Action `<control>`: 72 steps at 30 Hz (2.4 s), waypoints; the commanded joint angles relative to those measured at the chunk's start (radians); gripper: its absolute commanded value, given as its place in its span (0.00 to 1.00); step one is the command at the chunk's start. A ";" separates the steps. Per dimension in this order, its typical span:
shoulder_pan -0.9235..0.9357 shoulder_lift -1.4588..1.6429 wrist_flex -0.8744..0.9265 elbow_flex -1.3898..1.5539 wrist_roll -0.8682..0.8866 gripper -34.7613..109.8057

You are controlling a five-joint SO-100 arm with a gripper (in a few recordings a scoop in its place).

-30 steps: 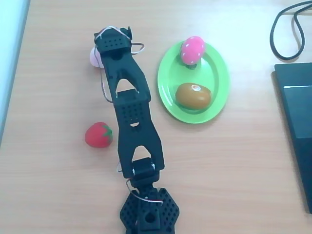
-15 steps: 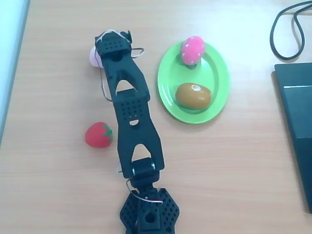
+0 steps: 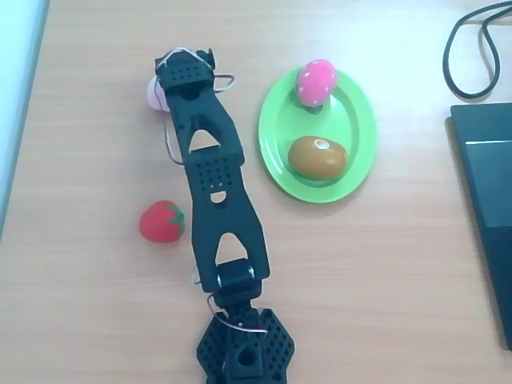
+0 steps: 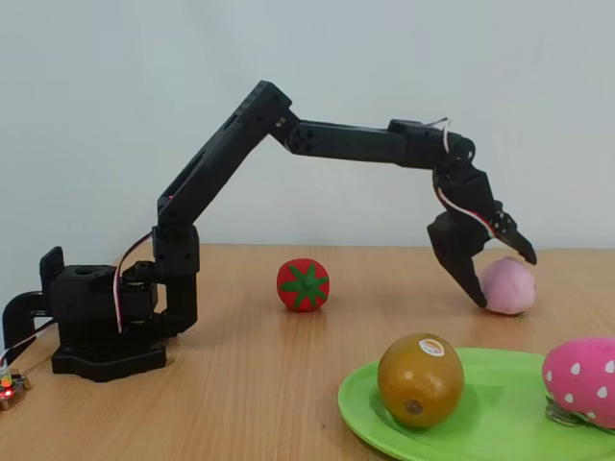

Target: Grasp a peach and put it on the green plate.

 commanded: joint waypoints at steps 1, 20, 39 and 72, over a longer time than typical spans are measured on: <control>-0.015 0.005 0.023 -0.046 -0.011 0.56; -0.017 -0.072 0.023 -0.127 -0.015 0.43; -0.015 0.029 0.025 -0.132 -0.017 0.42; 0.236 0.486 0.314 0.121 -0.135 0.44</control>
